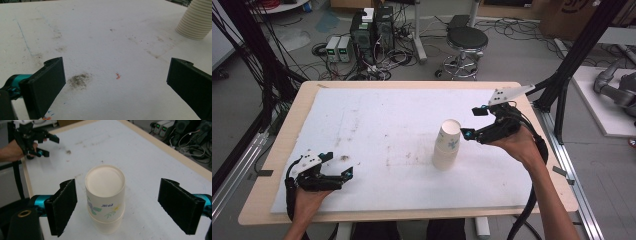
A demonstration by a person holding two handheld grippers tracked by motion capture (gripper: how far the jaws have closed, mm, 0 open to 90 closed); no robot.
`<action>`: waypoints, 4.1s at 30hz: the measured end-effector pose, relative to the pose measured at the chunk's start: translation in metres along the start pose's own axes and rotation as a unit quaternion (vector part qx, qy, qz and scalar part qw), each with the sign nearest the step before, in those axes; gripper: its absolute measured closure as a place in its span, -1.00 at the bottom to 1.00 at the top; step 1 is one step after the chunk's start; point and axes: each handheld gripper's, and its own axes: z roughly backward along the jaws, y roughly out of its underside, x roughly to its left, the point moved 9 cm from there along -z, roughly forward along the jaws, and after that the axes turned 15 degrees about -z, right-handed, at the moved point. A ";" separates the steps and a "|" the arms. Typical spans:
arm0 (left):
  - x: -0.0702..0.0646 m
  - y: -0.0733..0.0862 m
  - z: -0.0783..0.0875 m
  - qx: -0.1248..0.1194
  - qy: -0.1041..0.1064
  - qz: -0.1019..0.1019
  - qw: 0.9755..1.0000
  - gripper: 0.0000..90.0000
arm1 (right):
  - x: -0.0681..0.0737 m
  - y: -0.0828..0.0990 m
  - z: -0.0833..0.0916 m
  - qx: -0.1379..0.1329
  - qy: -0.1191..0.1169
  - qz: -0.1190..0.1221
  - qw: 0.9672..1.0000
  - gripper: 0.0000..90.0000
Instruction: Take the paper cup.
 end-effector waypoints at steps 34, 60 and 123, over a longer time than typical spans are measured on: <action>-0.001 0.000 -0.001 0.004 0.005 -0.001 1.000 -0.96 | 0.009 -0.004 -0.045 0.163 -0.004 0.035 0.986 -0.41; -0.001 0.001 -0.002 0.007 0.006 -0.002 1.000 -0.96 | 0.011 -0.008 -0.043 0.158 -0.002 0.041 0.987 -0.17; -0.001 0.000 -0.001 0.003 0.011 0.003 1.000 -0.96 | 0.112 0.018 -0.017 -0.118 -0.139 0.043 0.982 -0.15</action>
